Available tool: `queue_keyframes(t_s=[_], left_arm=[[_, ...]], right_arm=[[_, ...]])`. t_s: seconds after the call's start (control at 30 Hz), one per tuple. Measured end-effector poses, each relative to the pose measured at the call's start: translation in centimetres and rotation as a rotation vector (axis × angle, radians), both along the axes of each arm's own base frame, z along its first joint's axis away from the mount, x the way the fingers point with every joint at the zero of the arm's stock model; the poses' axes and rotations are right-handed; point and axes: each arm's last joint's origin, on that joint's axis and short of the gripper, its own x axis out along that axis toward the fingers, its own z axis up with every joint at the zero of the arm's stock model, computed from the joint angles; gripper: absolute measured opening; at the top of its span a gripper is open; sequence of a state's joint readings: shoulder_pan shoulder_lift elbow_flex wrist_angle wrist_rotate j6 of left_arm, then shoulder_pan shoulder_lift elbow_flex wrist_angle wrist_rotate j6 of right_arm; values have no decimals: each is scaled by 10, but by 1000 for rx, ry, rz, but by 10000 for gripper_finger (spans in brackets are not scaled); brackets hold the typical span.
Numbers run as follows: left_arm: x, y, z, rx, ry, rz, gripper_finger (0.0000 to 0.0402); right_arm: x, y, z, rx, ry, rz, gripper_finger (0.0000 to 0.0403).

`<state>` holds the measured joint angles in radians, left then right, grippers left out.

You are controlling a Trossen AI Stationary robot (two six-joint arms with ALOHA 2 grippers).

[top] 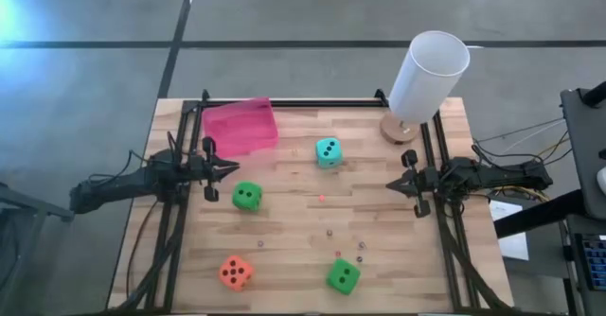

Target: Pick & Place Dice

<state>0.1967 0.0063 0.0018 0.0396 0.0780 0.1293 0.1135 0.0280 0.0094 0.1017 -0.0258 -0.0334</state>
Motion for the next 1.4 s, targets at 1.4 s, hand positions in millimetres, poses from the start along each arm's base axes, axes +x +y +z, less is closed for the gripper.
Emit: queue_keyframes(t_s=[1.4], left_arm=[[0, 0, 0, 0, 0, 0, 40]], right_arm=[[-6, -1, 26, 128, -258, 21, 8]])
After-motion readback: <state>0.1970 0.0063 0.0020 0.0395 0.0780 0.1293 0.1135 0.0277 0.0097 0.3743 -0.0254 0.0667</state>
